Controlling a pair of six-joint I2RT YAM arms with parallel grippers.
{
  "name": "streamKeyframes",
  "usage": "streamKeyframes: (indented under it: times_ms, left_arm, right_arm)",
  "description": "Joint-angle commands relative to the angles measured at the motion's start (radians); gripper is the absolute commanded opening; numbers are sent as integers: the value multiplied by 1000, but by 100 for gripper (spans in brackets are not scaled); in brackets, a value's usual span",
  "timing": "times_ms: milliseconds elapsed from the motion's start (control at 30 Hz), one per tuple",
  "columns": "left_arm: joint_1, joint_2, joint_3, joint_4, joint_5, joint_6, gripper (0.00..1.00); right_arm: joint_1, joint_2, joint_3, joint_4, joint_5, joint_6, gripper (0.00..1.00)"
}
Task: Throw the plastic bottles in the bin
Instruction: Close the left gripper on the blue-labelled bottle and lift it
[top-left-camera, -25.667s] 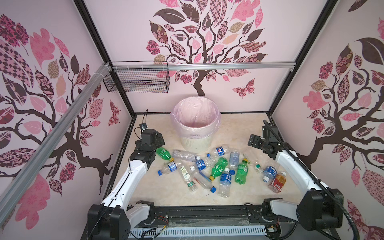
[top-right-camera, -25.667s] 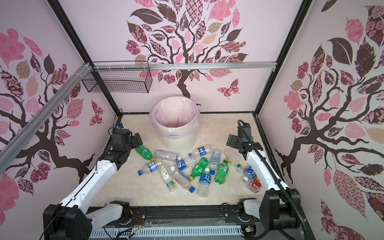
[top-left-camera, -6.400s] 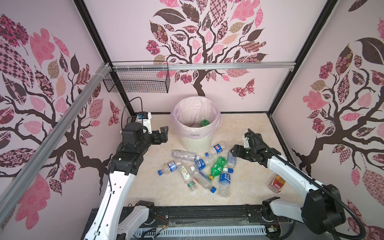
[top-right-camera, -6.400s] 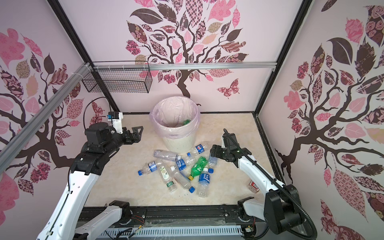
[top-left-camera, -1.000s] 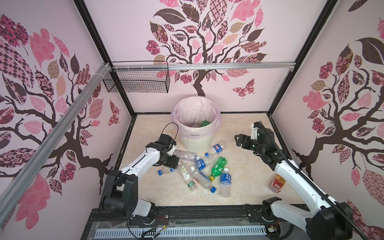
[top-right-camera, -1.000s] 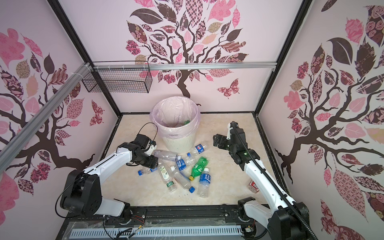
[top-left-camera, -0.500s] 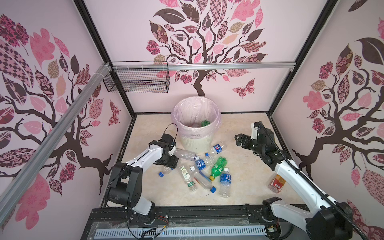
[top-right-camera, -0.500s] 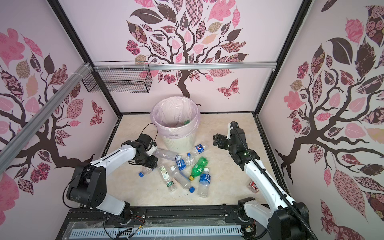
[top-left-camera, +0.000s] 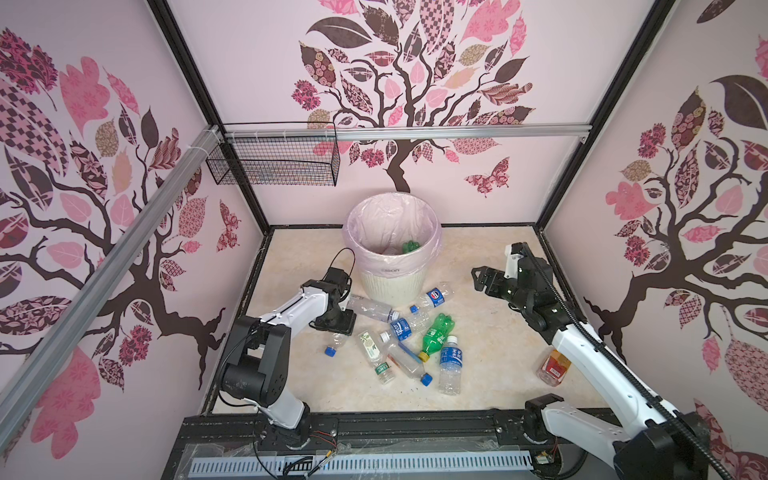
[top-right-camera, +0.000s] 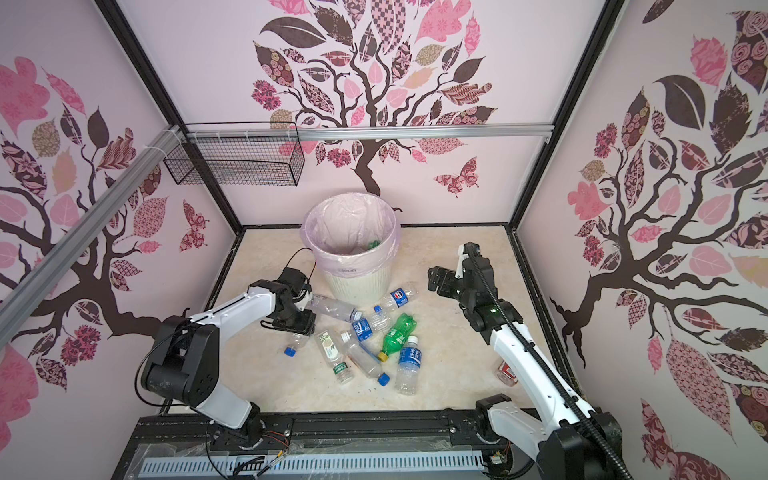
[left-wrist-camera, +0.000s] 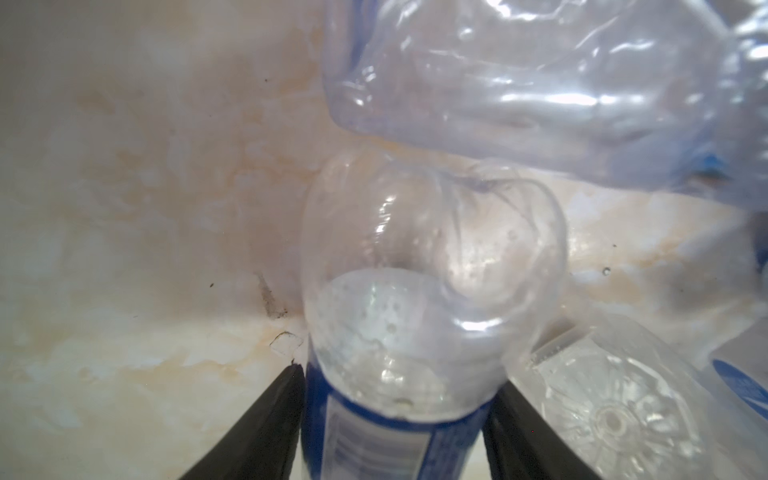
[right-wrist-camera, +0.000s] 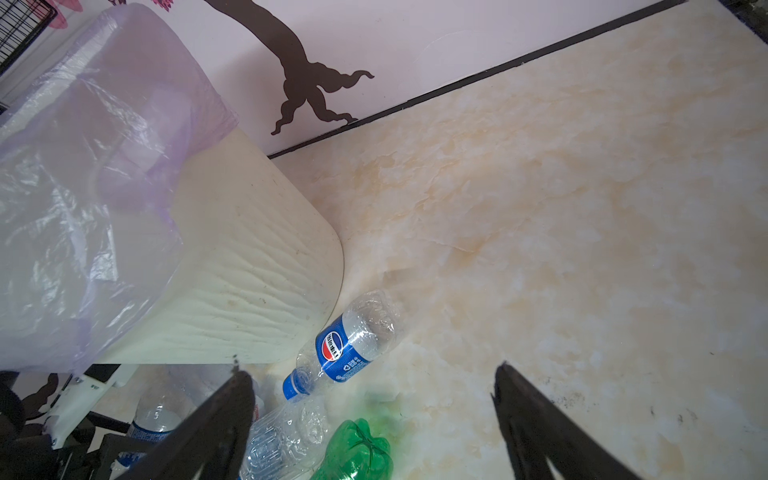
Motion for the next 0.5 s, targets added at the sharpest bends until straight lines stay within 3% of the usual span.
streamKeyframes:
  times_ms: [0, 167, 333, 467]
  left_arm:
    - [-5, 4, 24, 14, -19, -58, 69]
    - [-5, 5, 17, 29, -25, -92, 69]
    - [-5, -12, -5, 37, -16, -126, 58]
    - [-4, -41, -16, 43, -24, -137, 55]
  right_arm:
    - [0, -19, 1, 3, 13, -14, 92]
    - [0, -21, 0, 13, 15, -14, 92]
    - [0, -26, 1, 6, 19, -26, 92]
    - [0, -37, 3, 5, 30, -33, 92]
